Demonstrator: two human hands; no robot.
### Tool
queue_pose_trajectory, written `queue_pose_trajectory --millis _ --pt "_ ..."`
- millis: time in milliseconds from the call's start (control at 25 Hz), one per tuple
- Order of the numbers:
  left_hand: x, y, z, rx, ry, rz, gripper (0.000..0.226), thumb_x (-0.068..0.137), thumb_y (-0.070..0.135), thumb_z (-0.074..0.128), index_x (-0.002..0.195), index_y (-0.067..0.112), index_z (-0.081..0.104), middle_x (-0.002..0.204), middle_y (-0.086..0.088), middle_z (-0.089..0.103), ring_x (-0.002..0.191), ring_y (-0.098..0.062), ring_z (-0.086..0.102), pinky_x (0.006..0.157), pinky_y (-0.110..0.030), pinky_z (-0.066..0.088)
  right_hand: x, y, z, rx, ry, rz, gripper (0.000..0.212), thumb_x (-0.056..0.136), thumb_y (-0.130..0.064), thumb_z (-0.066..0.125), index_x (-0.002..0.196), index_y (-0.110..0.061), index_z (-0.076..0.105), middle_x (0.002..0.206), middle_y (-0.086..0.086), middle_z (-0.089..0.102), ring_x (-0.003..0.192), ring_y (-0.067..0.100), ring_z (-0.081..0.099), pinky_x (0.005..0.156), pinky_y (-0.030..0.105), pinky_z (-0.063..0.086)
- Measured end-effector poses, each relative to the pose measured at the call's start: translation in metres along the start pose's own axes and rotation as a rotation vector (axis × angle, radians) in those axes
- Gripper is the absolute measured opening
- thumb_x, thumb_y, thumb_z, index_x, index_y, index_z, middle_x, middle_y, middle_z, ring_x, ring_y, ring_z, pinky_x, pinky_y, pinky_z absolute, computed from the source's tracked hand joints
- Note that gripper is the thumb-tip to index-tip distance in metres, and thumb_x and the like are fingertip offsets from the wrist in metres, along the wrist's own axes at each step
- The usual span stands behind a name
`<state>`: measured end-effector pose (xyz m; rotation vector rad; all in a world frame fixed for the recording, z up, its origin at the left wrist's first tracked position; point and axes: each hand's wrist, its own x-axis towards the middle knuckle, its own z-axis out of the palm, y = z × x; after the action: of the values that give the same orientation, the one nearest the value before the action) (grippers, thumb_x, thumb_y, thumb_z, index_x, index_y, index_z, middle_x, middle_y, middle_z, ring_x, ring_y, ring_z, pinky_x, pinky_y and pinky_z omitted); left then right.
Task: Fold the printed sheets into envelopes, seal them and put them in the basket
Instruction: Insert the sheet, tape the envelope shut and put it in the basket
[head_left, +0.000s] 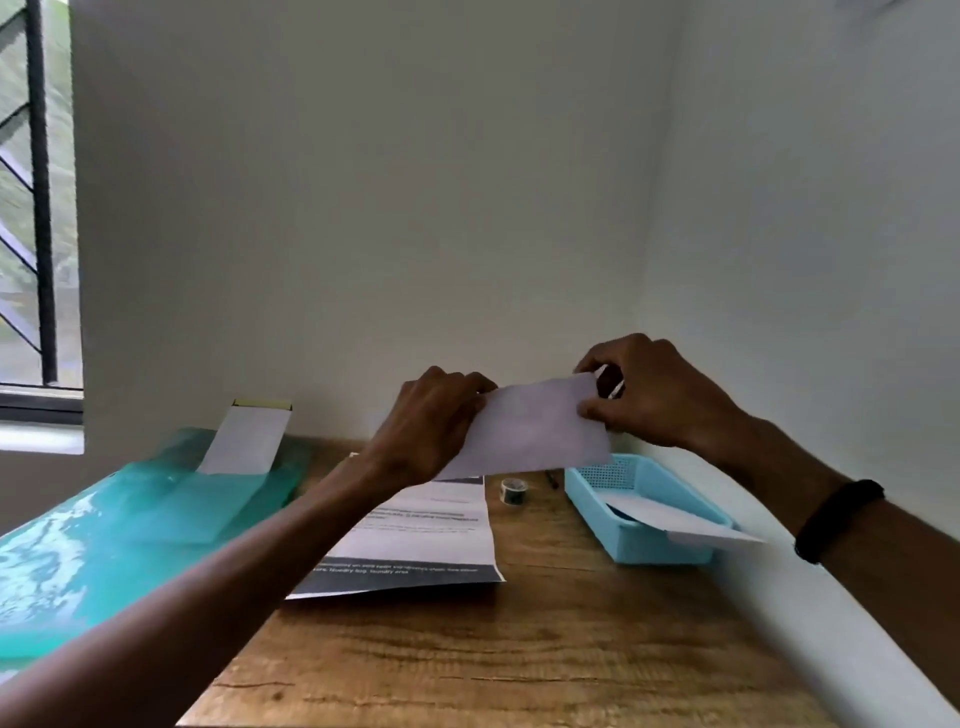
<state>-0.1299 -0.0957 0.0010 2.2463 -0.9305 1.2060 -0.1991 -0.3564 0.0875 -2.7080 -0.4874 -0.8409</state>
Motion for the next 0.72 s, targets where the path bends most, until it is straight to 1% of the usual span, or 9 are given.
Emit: queue_pose_trajectory --millis 80,160,200,280,360,440,480,600,720 --pt "0.01 0.024 0.01 -0.008 0.033 0.014 0.027 0.101 0.015 0.06 0.126 0.018 0.07 0.106 -0.007 0.073 0.105 -0.033 0.062 0.092 -0.051 0.05 -0.024 0.017 -0.004 0.078 0.012 0.078 0.027 0.082 -0.017 0.084 0.108 -0.021 0.075 0.094 -0.001 0.075 0.067 0.006 0.071 0.061 0.015 0.054" --pt "0.017 0.053 0.019 -0.021 0.12 0.016 0.032 0.1 0.03 0.065 0.131 0.024 0.068 0.122 -0.002 0.068 0.122 -0.027 0.056 0.106 -0.046 0.043 -0.047 0.033 -0.006 0.19 0.064 0.201 0.025 0.085 -0.011 0.082 0.108 -0.018 0.074 0.09 -0.002 0.075 0.06 0.009 0.074 0.058 0.017 0.059" --pt "0.018 0.069 0.024 -0.04 0.168 0.047 0.034 0.099 0.04 0.067 0.13 0.025 0.068 0.125 0.0 0.065 0.126 -0.024 0.054 0.109 -0.043 0.041 -0.059 0.041 -0.007 0.244 0.11 0.27 0.025 0.085 -0.01 0.082 0.108 -0.015 0.074 0.09 -0.001 0.075 0.061 0.01 0.075 0.059 0.019 0.061" --pt "0.01 0.099 0.038 -0.074 0.18 0.153 0.043 0.095 0.06 0.065 0.124 0.029 0.069 0.126 0.002 0.064 0.125 -0.021 0.053 0.111 -0.042 0.038 -0.085 0.055 -0.004 0.406 0.228 0.415 0.026 0.084 -0.006 0.083 0.108 -0.011 0.074 0.093 0.005 0.078 0.067 0.015 0.077 0.066 0.03 0.066" --pt "-0.007 0.13 0.059 -0.062 0.102 0.275 0.049 0.091 0.071 0.061 0.123 0.035 0.065 0.127 0.005 0.063 0.125 -0.019 0.052 0.118 -0.048 0.032 -0.115 0.066 0.002 0.621 0.36 0.537 0.032 0.083 -0.001 0.082 0.112 -0.011 0.073 0.099 0.014 0.079 0.074 0.022 0.079 0.073 0.043 0.067" --pt "-0.026 0.154 0.084 -0.022 0.05 0.38 0.042 0.093 0.066 0.062 0.124 0.038 0.062 0.127 0.007 0.063 0.124 -0.018 0.052 0.122 -0.053 0.025 -0.144 0.073 0.012 0.762 0.47 0.62 0.041 0.083 0.001 0.081 0.119 -0.014 0.07 0.105 0.018 0.077 0.083 0.029 0.079 0.077 0.05 0.066" --pt "-0.033 0.163 0.095 -0.016 0.06 0.414 0.036 0.094 0.059 0.066 0.124 0.038 0.061 0.125 0.008 0.063 0.123 -0.018 0.052 0.121 -0.053 0.025 -0.156 0.074 0.018 0.801 0.519 0.651 0.041 0.084 0.002 0.081 0.119 -0.017 0.07 0.106 0.017 0.077 0.085 0.03 0.079 0.076 0.049 0.066" --pt "-0.043 0.175 0.111 -0.039 0.141 0.411 0.03 0.092 0.04 0.075 0.119 0.038 0.061 0.12 0.012 0.067 0.12 -0.015 0.053 0.118 -0.052 0.025 -0.186 0.071 0.036 0.886 0.657 0.693 0.024 0.086 0.001 0.079 0.099 -0.019 0.076 0.098 0.012 0.078 0.076 0.027 0.08 0.069 0.037 0.066" --pt "-0.047 0.174 0.115 -0.064 0.144 0.35 0.03 0.092 0.034 0.077 0.118 0.039 0.063 0.118 0.016 0.07 0.121 -0.014 0.054 0.115 -0.055 0.029 -0.204 0.07 0.046 0.831 0.657 0.718 0.011 0.087 -0.012 0.081 0.092 -0.021 0.078 0.09 0.001 0.08 0.071 0.02 0.08 0.075 0.041 0.065"
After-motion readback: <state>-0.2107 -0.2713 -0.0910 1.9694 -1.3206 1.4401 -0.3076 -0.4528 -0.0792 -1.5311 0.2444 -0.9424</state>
